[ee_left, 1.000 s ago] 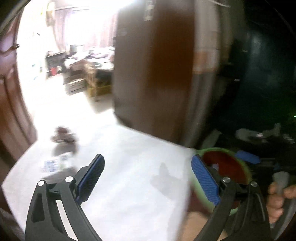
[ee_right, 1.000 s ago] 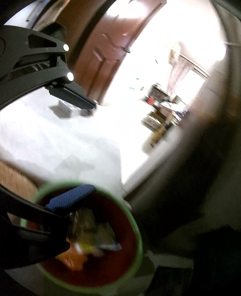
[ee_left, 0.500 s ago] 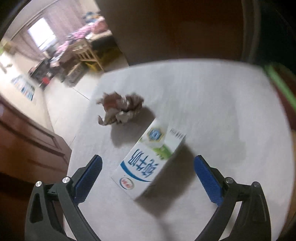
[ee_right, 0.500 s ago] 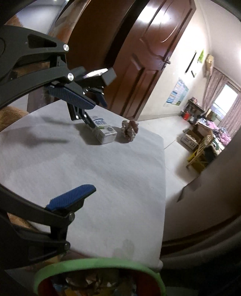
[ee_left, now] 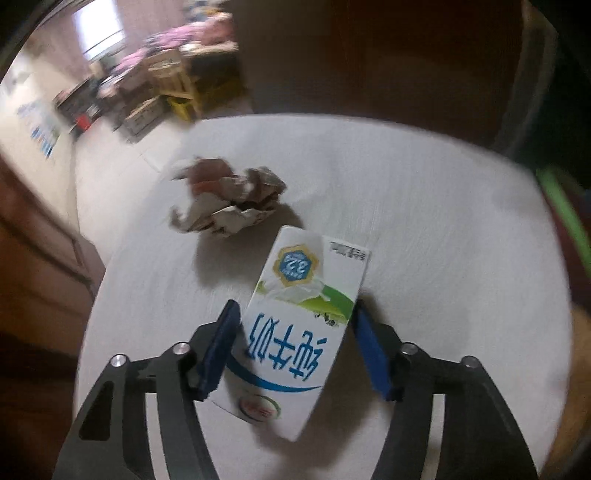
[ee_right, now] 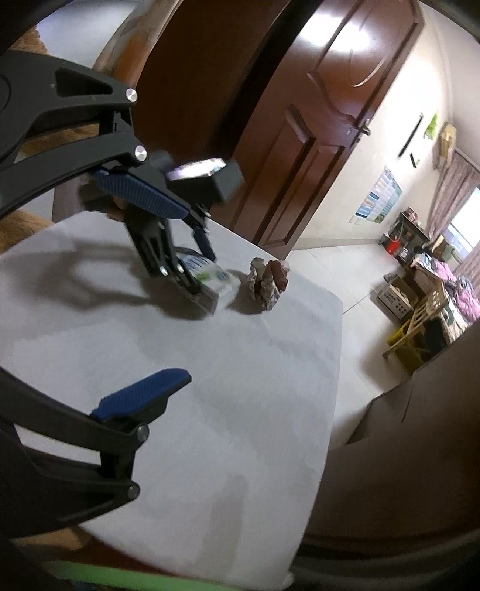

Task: Collect trash
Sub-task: 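Grasp the white milk carton with the left tool, then grasp the crumpled foil with the right tool while the left tool holds the carton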

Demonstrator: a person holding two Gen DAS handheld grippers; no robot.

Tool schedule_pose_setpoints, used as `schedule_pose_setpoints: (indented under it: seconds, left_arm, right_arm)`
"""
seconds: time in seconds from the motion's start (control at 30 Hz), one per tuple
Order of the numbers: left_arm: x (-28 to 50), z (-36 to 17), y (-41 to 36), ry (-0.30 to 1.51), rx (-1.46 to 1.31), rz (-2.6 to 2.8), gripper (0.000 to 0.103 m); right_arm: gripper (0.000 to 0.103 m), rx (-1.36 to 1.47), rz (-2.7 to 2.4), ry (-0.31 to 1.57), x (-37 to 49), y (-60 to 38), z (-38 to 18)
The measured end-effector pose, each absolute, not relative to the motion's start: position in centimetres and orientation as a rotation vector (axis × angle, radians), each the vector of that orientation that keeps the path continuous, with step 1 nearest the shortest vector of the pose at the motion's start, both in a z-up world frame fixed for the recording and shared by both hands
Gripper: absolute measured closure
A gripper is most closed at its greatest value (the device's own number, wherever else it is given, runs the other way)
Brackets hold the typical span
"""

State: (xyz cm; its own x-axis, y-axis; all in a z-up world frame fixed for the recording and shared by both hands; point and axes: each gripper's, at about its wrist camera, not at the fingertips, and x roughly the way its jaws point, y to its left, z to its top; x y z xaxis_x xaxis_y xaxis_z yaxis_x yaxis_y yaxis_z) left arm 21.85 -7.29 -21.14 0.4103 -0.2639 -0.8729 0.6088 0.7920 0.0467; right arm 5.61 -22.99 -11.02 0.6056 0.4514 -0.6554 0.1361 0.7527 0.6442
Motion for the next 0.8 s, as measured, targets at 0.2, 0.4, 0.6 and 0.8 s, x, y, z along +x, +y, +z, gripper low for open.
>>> schedule_pose_setpoints:
  seconds: [0.2, 0.4, 0.6, 0.8]
  left_arm:
    - [15.9, -18.7, -1.8, 0.922, 0.091, -0.466, 0.048]
    - [9.0, -16.5, 1.9, 0.866, -0.093, -0.389, 0.048]
    - [8.6, -17.4, 3.3, 0.902, -0.220, -0.357, 0.048]
    - [9.0, -17.6, 3.7, 0.897, -0.199, -0.335, 0.048]
  right_arm:
    - [0.021, 0.727, 0.186, 0.906, 11.1, -21.3, -12.4]
    - [0.014, 0.663, 0.176, 0.849, 17.1, -17.8, -12.9]
    - [0.014, 0.656, 0.160, 0.877, 21.5, -14.6, -15.2]
    - [0.014, 0.557, 0.117, 0.943, 24.8, -11.5, -17.0]
